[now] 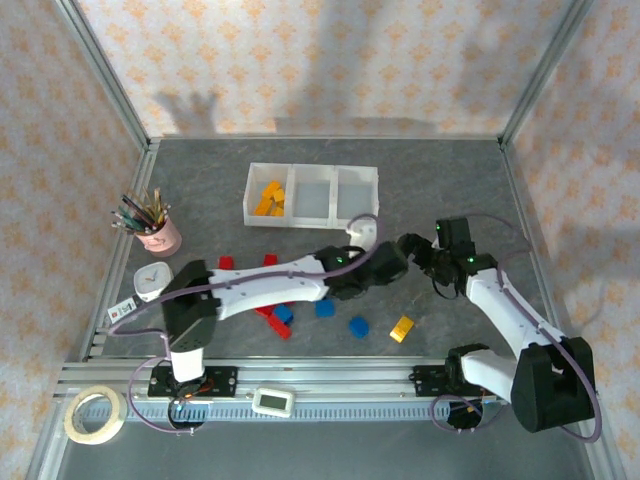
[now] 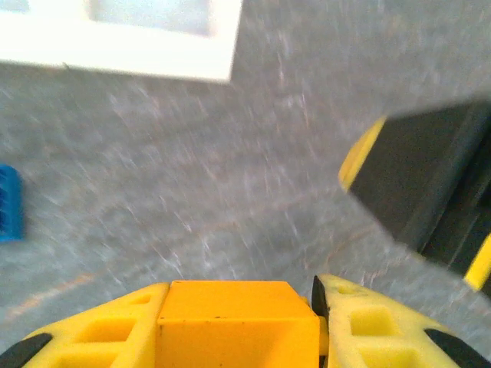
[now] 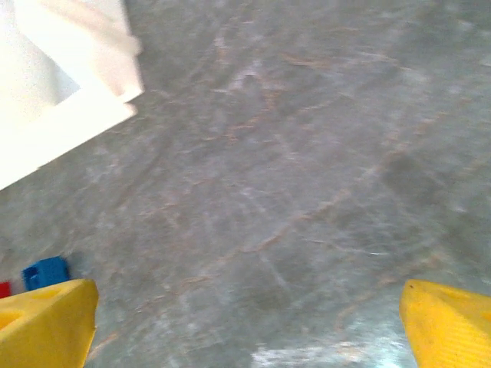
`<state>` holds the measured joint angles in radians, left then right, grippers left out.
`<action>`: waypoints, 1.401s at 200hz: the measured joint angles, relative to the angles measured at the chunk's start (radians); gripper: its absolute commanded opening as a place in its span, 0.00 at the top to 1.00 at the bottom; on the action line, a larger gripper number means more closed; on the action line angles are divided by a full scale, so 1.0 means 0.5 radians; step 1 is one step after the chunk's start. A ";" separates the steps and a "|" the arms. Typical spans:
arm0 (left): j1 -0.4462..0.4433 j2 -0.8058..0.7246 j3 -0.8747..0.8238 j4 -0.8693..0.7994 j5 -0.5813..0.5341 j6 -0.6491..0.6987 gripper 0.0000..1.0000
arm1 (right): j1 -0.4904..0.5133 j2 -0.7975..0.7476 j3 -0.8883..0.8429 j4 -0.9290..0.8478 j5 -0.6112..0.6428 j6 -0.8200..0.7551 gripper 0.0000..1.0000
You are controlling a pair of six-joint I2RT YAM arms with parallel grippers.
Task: Sort the legos into containers by color
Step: Pick up the lego from the middle-left of the table, then place the lego in the container.
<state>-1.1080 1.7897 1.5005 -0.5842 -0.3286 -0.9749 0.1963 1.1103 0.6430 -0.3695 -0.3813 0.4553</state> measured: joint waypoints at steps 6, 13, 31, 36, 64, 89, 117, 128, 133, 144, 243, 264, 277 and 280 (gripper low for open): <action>0.036 -0.057 -0.021 -0.005 -0.014 0.008 0.68 | 0.034 0.020 0.021 0.018 -0.011 -0.005 0.00; 0.077 -0.121 -0.051 -0.005 -0.039 0.015 0.68 | 0.069 0.040 0.040 0.041 -0.025 -0.011 0.00; 0.207 -0.267 -0.155 -0.007 -0.089 0.060 0.68 | 0.171 0.086 0.079 0.101 -0.079 -0.031 0.00; 0.250 -0.301 -0.184 -0.008 -0.098 0.072 0.68 | 0.206 0.095 0.089 0.113 -0.092 -0.034 0.00; 0.528 -0.414 -0.310 -0.005 -0.105 0.188 0.69 | 0.402 0.096 0.117 0.201 -0.114 -0.070 0.00; 0.829 -0.437 -0.387 0.031 -0.084 0.317 0.70 | 0.448 0.082 0.119 0.291 -0.130 -0.073 0.00; 1.131 -0.397 -0.412 0.130 -0.041 0.455 0.71 | 0.470 0.072 0.119 0.397 -0.138 -0.060 0.00; 1.221 -0.352 -0.410 0.196 -0.014 0.501 0.71 | 0.488 0.072 0.119 0.431 -0.146 -0.060 0.00; 1.257 -0.327 -0.408 0.217 0.005 0.520 0.71 | 0.494 0.072 0.119 0.445 -0.153 -0.060 0.00; 1.335 -0.227 -0.381 0.254 0.027 0.565 0.70 | 0.503 0.076 0.127 0.462 -0.168 -0.060 0.00; 1.498 0.297 -0.054 0.387 0.121 0.817 0.35 | 0.506 0.123 0.296 0.455 -0.117 -0.083 0.00; 1.498 0.292 -0.040 0.397 0.123 0.838 0.32 | 0.506 0.123 0.323 0.429 -0.082 -0.092 0.00; 1.498 0.272 -0.041 0.391 0.148 0.848 0.30 | 0.506 0.123 0.338 0.394 -0.060 -0.099 0.00; 1.498 0.266 -0.041 0.389 0.158 0.847 0.30 | 0.506 0.123 0.341 0.388 -0.058 -0.100 0.00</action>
<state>-0.3592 1.9228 1.4799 -0.3897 -0.2497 -0.5514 0.4492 1.1717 0.8135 -0.1753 -0.4103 0.4053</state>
